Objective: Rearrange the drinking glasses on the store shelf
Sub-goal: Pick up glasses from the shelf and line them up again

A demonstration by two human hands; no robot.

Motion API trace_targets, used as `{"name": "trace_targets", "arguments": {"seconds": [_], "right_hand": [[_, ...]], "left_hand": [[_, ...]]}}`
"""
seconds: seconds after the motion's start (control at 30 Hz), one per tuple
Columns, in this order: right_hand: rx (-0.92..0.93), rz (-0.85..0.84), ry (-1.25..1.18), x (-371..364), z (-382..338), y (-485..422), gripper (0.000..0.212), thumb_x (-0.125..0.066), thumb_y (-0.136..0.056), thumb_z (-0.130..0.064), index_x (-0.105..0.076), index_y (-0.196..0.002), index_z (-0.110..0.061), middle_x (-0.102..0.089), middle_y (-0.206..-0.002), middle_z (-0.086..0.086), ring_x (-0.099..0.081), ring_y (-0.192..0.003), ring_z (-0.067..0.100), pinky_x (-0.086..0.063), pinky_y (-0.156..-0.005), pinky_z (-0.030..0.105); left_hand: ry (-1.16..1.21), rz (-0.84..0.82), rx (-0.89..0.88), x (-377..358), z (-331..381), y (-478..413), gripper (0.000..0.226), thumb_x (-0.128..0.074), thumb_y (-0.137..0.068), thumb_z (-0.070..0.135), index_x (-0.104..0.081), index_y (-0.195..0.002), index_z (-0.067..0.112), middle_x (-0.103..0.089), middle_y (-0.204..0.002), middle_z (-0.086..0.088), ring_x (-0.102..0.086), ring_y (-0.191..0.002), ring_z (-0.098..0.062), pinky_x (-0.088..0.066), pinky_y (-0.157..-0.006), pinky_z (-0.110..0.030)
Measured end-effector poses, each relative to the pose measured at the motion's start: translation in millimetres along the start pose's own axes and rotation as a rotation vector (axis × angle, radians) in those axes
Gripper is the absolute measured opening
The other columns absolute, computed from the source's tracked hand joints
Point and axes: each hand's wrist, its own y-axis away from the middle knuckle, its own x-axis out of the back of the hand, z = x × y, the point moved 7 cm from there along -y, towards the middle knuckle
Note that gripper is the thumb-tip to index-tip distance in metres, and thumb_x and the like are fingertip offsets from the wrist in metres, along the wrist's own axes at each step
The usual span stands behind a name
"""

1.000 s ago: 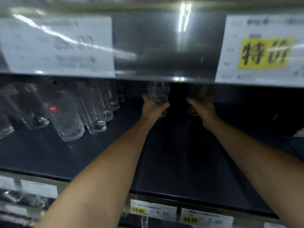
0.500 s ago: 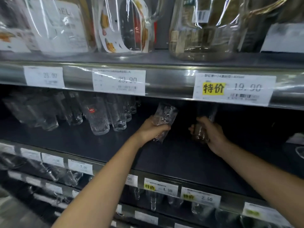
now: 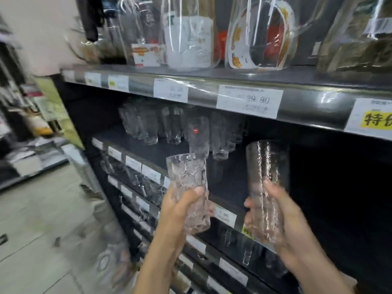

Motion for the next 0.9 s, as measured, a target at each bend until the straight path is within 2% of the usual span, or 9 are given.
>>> {"name": "trace_targets", "arguments": {"seconds": [0.1,0.2,0.27,0.33,0.37,0.43,0.6,0.77,0.9], "right_hand": [[-0.045,-0.081,0.059,-33,31,11,0.064,-0.078,-0.062,-0.064,-0.073,-0.099,-0.012,-0.072,-0.083,0.019,-0.066,-0.061,0.031,-0.053,-0.054,0.034],[-0.104,-0.136,0.098,-64,61,17,0.072,-0.077,-0.057,-0.063,-0.072,-0.104,-0.010,-0.074,-0.084,0.020,-0.071,-0.067,0.035,-0.054,-0.060,0.037],[-0.117,-0.169,0.130,-84,74,15,0.065,-0.079,-0.058,-0.061,-0.072,-0.103,-0.015,-0.075,-0.086,0.018,-0.072,-0.071,0.036,-0.056,-0.065,0.041],[-0.098,-0.224,0.136,-108,77,13,0.050,-0.080,-0.062,-0.055,-0.075,-0.092,-0.016,-0.074,-0.084,0.019,-0.071,-0.065,0.035,-0.057,-0.063,0.042],[-0.096,-0.257,0.132,-120,78,10,0.049,-0.080,-0.060,-0.057,-0.076,-0.090,-0.018,-0.073,-0.084,0.020,-0.070,-0.063,0.034,-0.057,-0.064,0.043],[-0.110,-0.285,0.132,-140,83,5,0.062,-0.076,-0.051,-0.062,-0.074,-0.095,-0.018,-0.073,-0.086,0.020,-0.069,-0.063,0.033,-0.055,-0.067,0.043],[-0.094,-0.287,0.136,-184,92,-13,0.067,-0.075,-0.051,-0.064,-0.072,-0.103,-0.021,-0.072,-0.088,0.020,-0.069,-0.066,0.034,-0.055,-0.063,0.041],[-0.074,-0.189,0.124,-221,105,-45,0.073,-0.077,-0.057,-0.063,-0.068,-0.112,-0.017,-0.073,-0.090,0.015,-0.068,-0.068,0.032,-0.055,-0.072,0.047],[-0.013,-0.095,0.075,-253,101,-68,0.039,-0.076,-0.070,-0.054,-0.074,-0.097,-0.026,-0.072,-0.087,0.016,-0.066,-0.064,0.029,-0.055,-0.070,0.043]], "left_hand": [[0.049,0.164,-0.032,52,3,34,0.064,-0.080,-0.053,0.034,-0.063,-0.112,0.014,-0.072,-0.086,-0.017,-0.067,-0.064,-0.032,-0.056,-0.057,-0.040],[0.016,0.267,-0.061,92,7,58,0.065,-0.081,-0.052,0.039,-0.066,-0.113,0.025,-0.075,-0.100,-0.012,-0.072,-0.082,-0.033,-0.058,-0.073,-0.048],[-0.005,0.334,-0.068,116,10,67,0.062,-0.082,-0.051,0.043,-0.067,-0.110,0.034,-0.075,-0.108,-0.009,-0.071,-0.097,-0.035,-0.055,-0.087,-0.055],[-0.006,0.372,-0.065,137,13,70,0.073,-0.084,-0.051,0.046,-0.063,-0.119,0.030,-0.073,-0.111,-0.010,-0.070,-0.097,-0.037,-0.053,-0.089,-0.060],[-0.013,0.398,-0.062,146,16,72,0.081,-0.086,-0.049,0.048,-0.060,-0.123,0.026,-0.073,-0.111,-0.012,-0.070,-0.096,-0.039,-0.053,-0.089,-0.061],[-0.028,0.434,-0.067,164,21,71,0.087,-0.088,-0.047,0.050,-0.058,-0.125,0.024,-0.072,-0.112,-0.013,-0.068,-0.097,-0.042,-0.052,-0.090,-0.064],[0.018,0.470,-0.061,212,28,52,0.093,-0.090,-0.048,0.051,-0.057,-0.129,0.018,-0.068,-0.119,-0.019,-0.061,-0.108,-0.050,-0.046,-0.095,-0.070],[0.040,0.401,-0.027,260,36,9,0.090,-0.091,-0.053,0.050,-0.055,-0.132,0.024,-0.064,-0.126,-0.022,-0.060,-0.111,-0.052,-0.044,-0.096,-0.071],[0.036,0.301,0.021,290,49,-31,0.098,-0.092,-0.050,0.056,-0.053,-0.134,0.024,-0.054,-0.136,-0.028,-0.053,-0.120,-0.056,-0.039,-0.099,-0.074]]}}
